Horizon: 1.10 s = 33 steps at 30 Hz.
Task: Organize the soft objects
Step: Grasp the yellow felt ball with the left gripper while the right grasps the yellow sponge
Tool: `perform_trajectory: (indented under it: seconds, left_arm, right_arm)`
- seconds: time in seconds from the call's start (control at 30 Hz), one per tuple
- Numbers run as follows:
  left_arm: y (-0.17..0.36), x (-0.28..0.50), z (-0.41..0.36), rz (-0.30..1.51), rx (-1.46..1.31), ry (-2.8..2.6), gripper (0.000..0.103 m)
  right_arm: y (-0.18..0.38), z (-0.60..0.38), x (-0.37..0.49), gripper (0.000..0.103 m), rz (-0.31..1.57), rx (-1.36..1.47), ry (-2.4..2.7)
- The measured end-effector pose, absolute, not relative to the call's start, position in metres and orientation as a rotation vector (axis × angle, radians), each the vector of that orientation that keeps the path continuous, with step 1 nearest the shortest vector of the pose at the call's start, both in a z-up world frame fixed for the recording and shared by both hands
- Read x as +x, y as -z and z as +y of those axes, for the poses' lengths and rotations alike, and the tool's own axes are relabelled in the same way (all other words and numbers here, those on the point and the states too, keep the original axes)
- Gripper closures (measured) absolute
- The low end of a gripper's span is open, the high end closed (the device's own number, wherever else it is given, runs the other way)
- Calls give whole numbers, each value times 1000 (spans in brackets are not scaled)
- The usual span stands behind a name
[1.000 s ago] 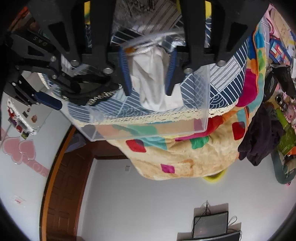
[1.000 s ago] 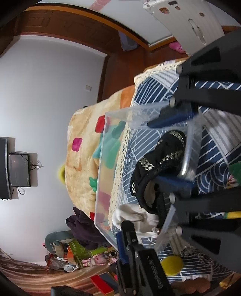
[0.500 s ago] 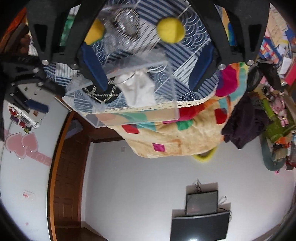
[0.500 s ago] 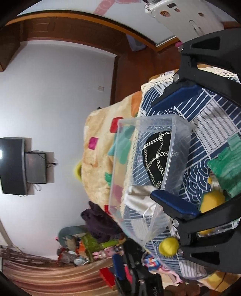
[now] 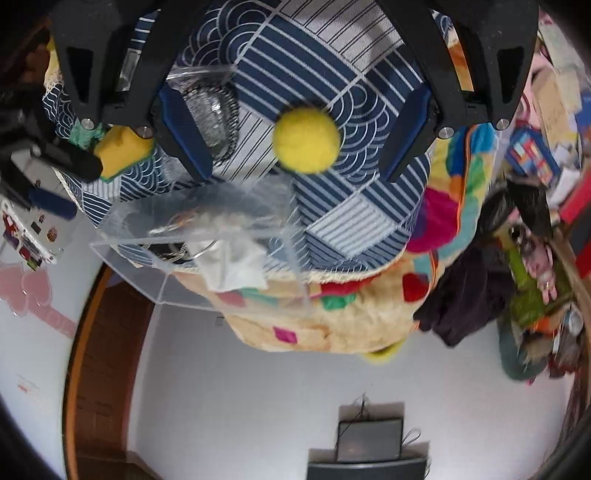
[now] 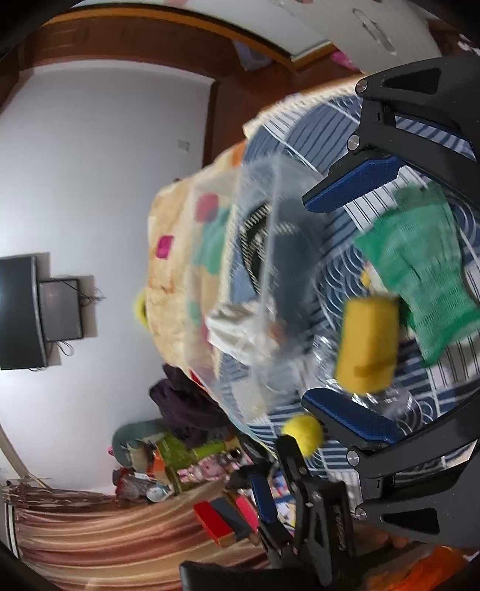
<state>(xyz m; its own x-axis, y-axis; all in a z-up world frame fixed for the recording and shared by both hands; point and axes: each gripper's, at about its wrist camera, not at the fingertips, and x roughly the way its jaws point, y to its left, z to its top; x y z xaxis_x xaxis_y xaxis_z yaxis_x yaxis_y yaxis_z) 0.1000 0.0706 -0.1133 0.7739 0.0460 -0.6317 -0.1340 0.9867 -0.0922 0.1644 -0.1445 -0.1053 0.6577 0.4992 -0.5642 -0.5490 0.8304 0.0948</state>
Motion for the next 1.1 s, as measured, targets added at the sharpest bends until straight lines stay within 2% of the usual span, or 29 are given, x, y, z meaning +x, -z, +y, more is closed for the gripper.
perform_trajectory:
  seconds: [0.1,0.3,0.37,0.47,0.53,0.7,1.1]
  left_arm:
    - [123,101,75,698,-156,-115,13]
    - [139,107,78,745,-180,-107,30]
    - [143,108,78,753,-180,-104,36]
    - [146,111,75,769,-174,-96,47]
    - [149,112,72,784,-168,-86,59]
    - [146,108,64,781,-146,-63,59]
    - [95,101,52,662,-128,-26,59]
  right_arm:
    - [116,-137,165,8,654,-81,-618]
    - [128,-134,161,8,689,-97,-635]
    - [130,-133,161,13,697,-100,-641]
    - [134,-133,161,29,720,-106,-656]
    - [138,-131,161,43,735,-113,-663]
    - [136,-134,158,48,715,-115,-661]
    - [101,-159,162,48,605,-62,-604]
